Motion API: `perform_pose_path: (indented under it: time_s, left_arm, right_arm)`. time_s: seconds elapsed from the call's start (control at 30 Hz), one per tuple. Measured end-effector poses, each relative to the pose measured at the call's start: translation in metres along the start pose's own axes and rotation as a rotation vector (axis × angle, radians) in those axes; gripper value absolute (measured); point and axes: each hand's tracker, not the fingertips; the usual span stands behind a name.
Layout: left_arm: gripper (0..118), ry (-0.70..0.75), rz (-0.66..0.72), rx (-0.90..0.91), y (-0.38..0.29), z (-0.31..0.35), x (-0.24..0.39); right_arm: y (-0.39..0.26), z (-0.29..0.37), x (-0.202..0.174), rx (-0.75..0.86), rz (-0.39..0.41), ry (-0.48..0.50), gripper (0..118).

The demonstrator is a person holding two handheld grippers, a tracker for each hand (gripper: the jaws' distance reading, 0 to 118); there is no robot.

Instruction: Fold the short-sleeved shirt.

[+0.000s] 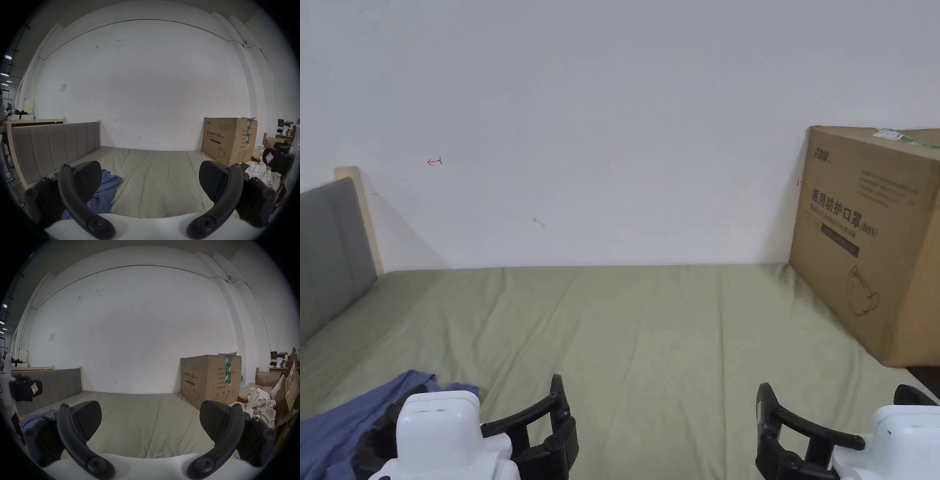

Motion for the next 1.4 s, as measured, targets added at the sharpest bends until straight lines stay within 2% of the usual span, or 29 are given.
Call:
perform_pose_path:
  time_s: [0.1,0.13,0.17,0.2,0.23,0.27,0.3,0.33,0.4,0.5,0.73,0.8,0.87,1.0,1.13,1.27,1.4]
  left_arm:
    - [115,0.010,-0.012,0.000,0.003,-0.001,0.002]
    - [110,0.013,-0.020,0.000,0.004,-0.002,0.002]
    - [89,0.008,-0.031,-0.001,0.004,-0.001,0.003]
    - [52,0.005,-0.045,-0.002,0.004,-0.001,0.004]
    - [6,0.002,-0.068,-0.013,0.004,-0.002,0.005]
    - [0,0.012,-0.099,-0.055,0.005,-0.007,0.007]
    - [0,0.031,-0.121,-0.102,0.001,-0.011,0.010]
    - [0,0.020,-0.087,-0.093,-0.002,-0.012,0.008]
    - [0,-0.025,-0.017,-0.120,-0.006,-0.013,0.003]
    - [0,-0.011,-0.024,-0.130,-0.009,-0.016,0.002]
    - [0,-0.031,-0.023,-0.167,-0.013,-0.017,-0.004]
    - [0,0.018,-0.052,-0.181,-0.010,-0.010,-0.020]
    - [0,0.073,-0.072,-0.162,-0.008,0.005,-0.050]
    - [0,0.243,-0.110,-0.160,-0.003,0.043,-0.122]
    - [0,0.397,-0.103,-0.190,-0.005,0.076,-0.170]
    - [0,0.423,-0.070,-0.203,-0.008,0.083,-0.180]
    - [0,0.410,-0.078,-0.184,0.015,0.057,-0.175]
  right_arm:
    - [-0.003,-0.003,0.002,-0.033,0.009,-0.003,118]
    - [-0.003,-0.004,0.002,-0.045,0.008,0.001,118]
    - [-0.003,-0.004,0.003,-0.059,0.000,0.006,115]
    - [-0.003,-0.005,0.005,-0.068,-0.009,0.011,105]
    - [-0.003,-0.005,0.007,-0.077,-0.029,0.028,75]
    - [-0.004,-0.005,0.008,-0.077,-0.045,0.031,5]
    - [-0.006,-0.009,0.009,-0.107,-0.063,0.030,0]
    - [-0.006,-0.016,0.011,-0.162,-0.053,-0.010,0]
    - [-0.008,-0.019,0.020,-0.170,-0.125,0.045,0]
    - [-0.010,-0.020,0.023,-0.169,-0.093,0.008,0]
    - [-0.011,-0.021,0.021,-0.191,-0.085,-0.002,0]
    - [-0.014,-0.025,0.001,-0.215,-0.021,0.024,0]
    - [-0.016,-0.037,-0.026,-0.246,-0.013,0.125,0]
    - [-0.015,-0.048,-0.098,-0.292,-0.089,0.348,0]
    - [-0.011,-0.048,-0.159,-0.302,-0.080,0.506,0]
    - [-0.005,-0.048,-0.178,-0.290,-0.074,0.586,0]
    - [-0.002,-0.055,-0.163,-0.320,-0.088,0.610,0]
